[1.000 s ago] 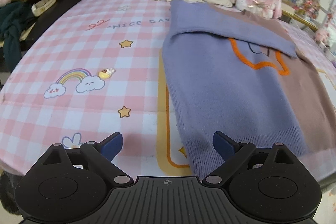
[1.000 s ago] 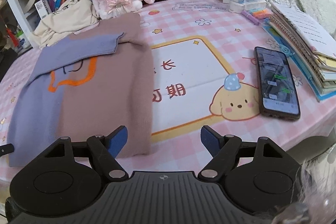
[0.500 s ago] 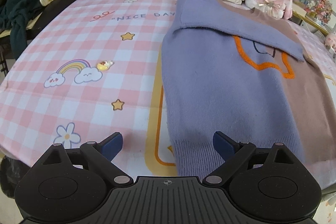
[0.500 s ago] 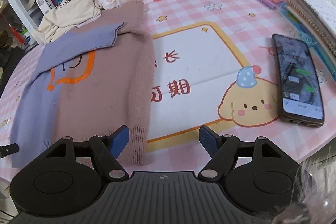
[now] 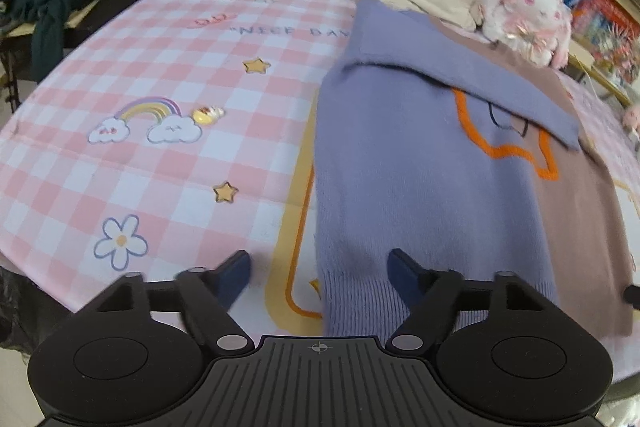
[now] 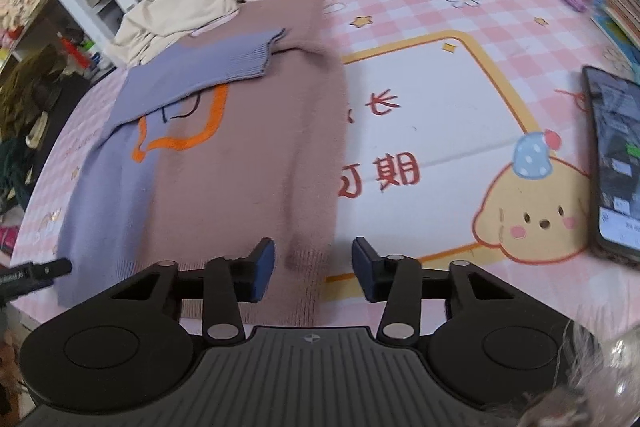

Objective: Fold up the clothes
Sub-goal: 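Grasp the sweater hem with both tools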

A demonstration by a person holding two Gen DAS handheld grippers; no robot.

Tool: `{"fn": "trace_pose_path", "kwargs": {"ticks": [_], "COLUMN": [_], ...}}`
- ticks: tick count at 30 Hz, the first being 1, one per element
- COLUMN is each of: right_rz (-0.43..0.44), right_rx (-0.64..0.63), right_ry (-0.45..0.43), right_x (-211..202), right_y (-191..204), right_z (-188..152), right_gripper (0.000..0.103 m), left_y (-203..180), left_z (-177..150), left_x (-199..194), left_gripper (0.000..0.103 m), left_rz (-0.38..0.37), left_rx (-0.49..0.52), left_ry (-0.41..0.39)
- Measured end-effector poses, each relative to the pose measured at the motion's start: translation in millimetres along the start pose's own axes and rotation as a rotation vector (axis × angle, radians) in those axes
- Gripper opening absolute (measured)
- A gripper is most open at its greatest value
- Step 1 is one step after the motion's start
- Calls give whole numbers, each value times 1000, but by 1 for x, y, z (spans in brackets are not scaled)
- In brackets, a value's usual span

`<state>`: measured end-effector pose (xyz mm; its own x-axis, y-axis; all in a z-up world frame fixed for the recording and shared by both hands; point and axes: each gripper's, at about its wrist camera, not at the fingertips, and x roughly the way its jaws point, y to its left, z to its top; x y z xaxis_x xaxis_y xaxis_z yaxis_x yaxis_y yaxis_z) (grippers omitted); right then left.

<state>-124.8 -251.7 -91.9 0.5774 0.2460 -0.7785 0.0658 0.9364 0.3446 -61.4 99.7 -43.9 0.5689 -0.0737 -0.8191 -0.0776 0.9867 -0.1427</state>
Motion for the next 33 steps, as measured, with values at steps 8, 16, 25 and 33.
{"fn": "trace_pose_path", "kwargs": {"ticks": [8,16,25,33], "right_rz": [-31,148,108,200], "right_rx": [-93,-31,94,-34], "right_ry": [-6,-121,-37,-168], "right_x": [4,-17,3,-26], "right_y": [8,5,-10,13], "right_z": [4,5,0,1], "right_gripper": [11,9,23,11], "left_y": [-21,-28,-6,-12], "left_z": [2,7,0,13], "left_x": [-1,-9,4,-15], "left_gripper": [5,10,30,4], "left_rz": [-22,-72,-137,-96], "left_rx": [70,111,-3,88], "left_ry": [-32,-37,29,-77]}}
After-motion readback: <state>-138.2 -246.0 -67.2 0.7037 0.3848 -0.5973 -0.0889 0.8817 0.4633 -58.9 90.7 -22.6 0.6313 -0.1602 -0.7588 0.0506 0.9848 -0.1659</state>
